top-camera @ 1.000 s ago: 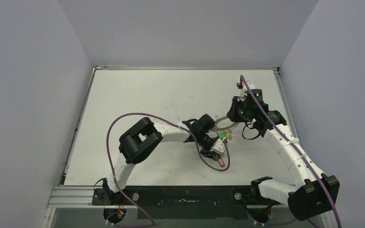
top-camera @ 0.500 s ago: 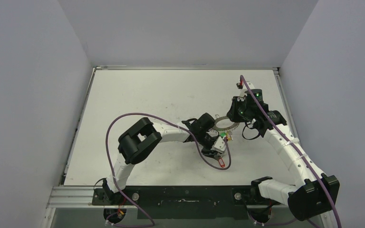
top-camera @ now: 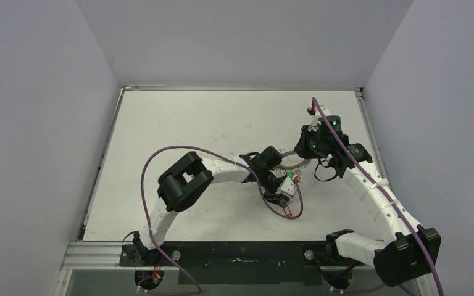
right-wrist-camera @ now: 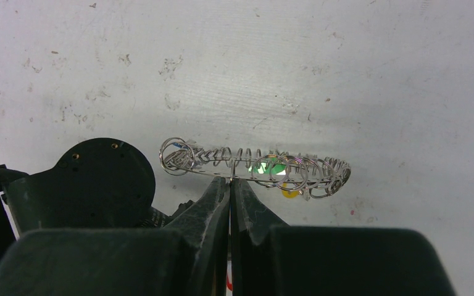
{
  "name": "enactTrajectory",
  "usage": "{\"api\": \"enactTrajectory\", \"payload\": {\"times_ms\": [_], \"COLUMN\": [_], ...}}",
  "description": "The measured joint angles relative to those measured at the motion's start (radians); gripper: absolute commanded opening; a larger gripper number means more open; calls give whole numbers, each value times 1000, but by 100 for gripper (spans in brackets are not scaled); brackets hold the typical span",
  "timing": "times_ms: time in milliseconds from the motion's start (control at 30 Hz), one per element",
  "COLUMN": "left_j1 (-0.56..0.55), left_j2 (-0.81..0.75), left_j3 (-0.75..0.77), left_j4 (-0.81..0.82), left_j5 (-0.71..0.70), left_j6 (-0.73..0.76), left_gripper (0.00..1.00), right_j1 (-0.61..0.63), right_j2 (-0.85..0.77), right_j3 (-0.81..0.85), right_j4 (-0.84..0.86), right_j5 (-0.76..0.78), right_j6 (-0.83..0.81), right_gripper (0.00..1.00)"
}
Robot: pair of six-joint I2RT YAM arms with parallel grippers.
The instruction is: Put the keys on the keyring
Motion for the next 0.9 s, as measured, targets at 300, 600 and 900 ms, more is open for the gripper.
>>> {"api": "enactTrajectory", "payload": {"times_ms": [300, 600, 900], "left_j1": [0, 0, -5], "left_j2": [22, 7, -172], "left_j3": [22, 16, -163], "left_j4": [-49, -50, -48], "left_j5": [-9, -59, -145], "left_j6": [26, 56, 68], "left_gripper": [16, 2, 17], "right_j1": [0, 0, 0], "right_j2": [0, 2, 5], "right_j3": [0, 0, 0], "right_j4": [0, 11, 14], "right_j5": [-1, -8, -14], "right_j6": [0, 0, 0], "right_gripper": [0, 0, 0]}}
